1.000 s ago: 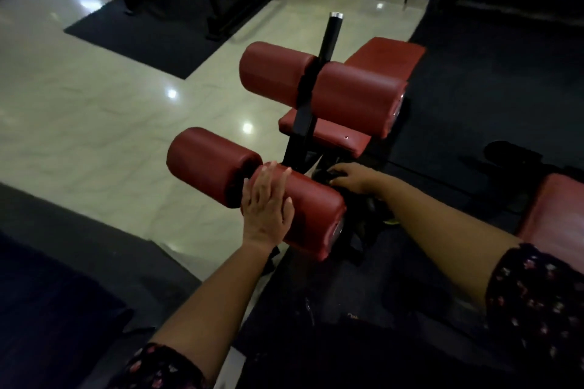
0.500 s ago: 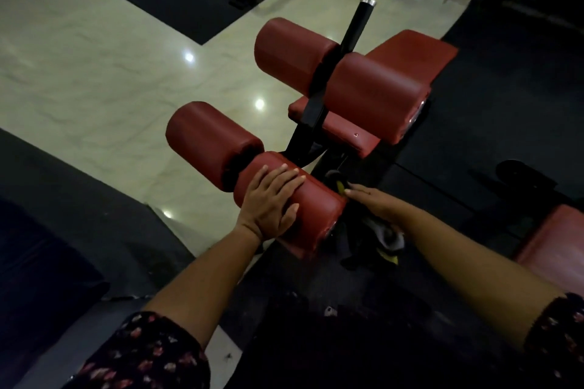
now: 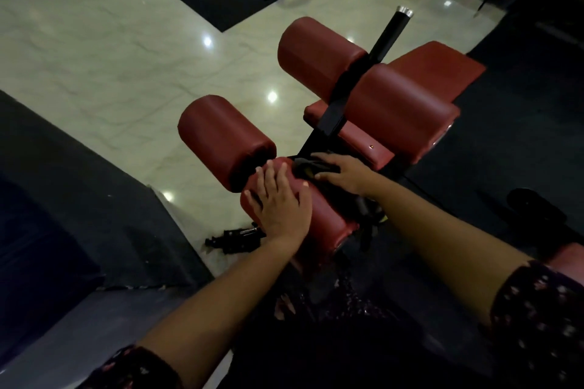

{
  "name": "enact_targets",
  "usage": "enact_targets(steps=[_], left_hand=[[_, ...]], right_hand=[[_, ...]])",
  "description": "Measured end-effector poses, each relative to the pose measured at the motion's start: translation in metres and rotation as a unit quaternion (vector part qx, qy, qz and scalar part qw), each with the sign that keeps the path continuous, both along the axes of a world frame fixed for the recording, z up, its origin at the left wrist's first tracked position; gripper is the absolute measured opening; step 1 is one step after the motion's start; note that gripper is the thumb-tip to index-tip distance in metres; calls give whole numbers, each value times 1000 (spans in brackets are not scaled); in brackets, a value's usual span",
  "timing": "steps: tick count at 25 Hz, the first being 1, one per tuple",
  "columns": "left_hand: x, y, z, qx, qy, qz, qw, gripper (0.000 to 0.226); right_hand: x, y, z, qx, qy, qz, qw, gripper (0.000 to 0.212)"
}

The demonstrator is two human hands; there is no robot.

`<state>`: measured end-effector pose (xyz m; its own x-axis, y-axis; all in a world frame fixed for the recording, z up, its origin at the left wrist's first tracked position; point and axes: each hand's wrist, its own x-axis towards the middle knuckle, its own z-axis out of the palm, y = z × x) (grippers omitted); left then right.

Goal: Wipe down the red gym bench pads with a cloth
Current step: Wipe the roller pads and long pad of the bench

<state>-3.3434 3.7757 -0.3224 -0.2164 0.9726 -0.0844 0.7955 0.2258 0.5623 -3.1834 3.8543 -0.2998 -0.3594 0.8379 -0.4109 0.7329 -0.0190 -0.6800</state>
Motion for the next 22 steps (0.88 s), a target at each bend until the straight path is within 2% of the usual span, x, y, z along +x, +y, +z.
enact_targets(steps=[2,4,7,8,11,14,17,20,22], left_hand=[[2,-2,-1,5,20,1,1000,66],[4,-3,-1,19,24,9,999,72],[8,-4,3,29,29,30,999,73],[9,-4,4,33,31,37,998,74],[9,-3,3,49,34,65,996,77],[11,-5,2,63,22,101,993,79],[12,-7,-1,91,-44,137,985,75],[14,-10,-1,110,-85,179,974,73],[16,-11,1,99,-63,196,974,77]], right_hand=[[-2,8,-2,-39,22,-37,998,52],[5,11,-1,-132,54,-86,986,46],[27,9,-11,-212,79,-97,969,74],[32,4,-14,-237,96,-93,962,75],[38,-14,-31,-311,146,-88,935,54],[38,-18,-43,-301,172,-101,933,50],[26,3,-53,-259,195,-106,940,42],[-4,38,-41,-154,183,-41,970,36],[-33,69,-25,-49,101,56,992,32]])
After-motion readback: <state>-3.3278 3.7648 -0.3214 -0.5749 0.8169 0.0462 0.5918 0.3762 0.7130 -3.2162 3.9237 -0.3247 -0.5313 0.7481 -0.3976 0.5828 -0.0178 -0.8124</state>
